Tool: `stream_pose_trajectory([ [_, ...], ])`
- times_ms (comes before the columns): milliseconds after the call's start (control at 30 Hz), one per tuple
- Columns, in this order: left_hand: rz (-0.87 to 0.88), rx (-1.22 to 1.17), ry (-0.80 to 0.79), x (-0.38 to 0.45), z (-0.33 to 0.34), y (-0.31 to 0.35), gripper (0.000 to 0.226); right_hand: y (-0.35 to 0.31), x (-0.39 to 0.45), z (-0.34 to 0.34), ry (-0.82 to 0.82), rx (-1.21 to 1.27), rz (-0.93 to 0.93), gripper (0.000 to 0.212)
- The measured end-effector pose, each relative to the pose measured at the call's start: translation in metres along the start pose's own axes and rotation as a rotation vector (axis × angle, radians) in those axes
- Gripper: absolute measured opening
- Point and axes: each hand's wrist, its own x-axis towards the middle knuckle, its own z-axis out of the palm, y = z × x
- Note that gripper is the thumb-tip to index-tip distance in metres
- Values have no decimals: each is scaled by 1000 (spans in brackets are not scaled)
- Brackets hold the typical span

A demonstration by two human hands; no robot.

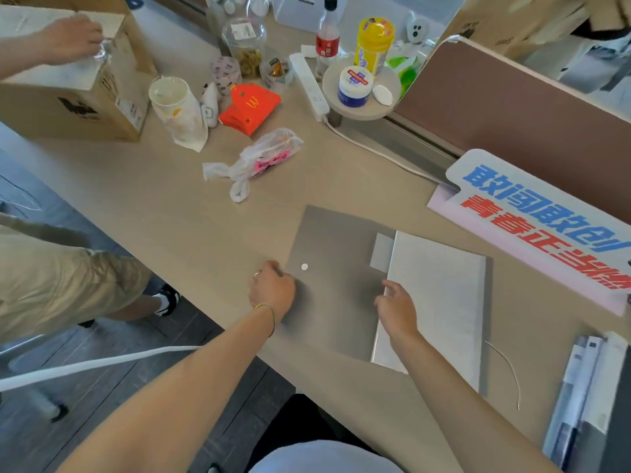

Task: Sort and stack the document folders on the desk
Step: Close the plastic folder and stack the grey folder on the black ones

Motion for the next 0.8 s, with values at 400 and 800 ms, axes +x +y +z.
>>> stream_pose_trajectory([
  [400,5,25,-78,-19,44,19,37,6,7,-34,-154,-58,81,61],
  [800,-31,-363,-334,-31,34,40,21,15,-3,-47,-252,-2,51,61],
])
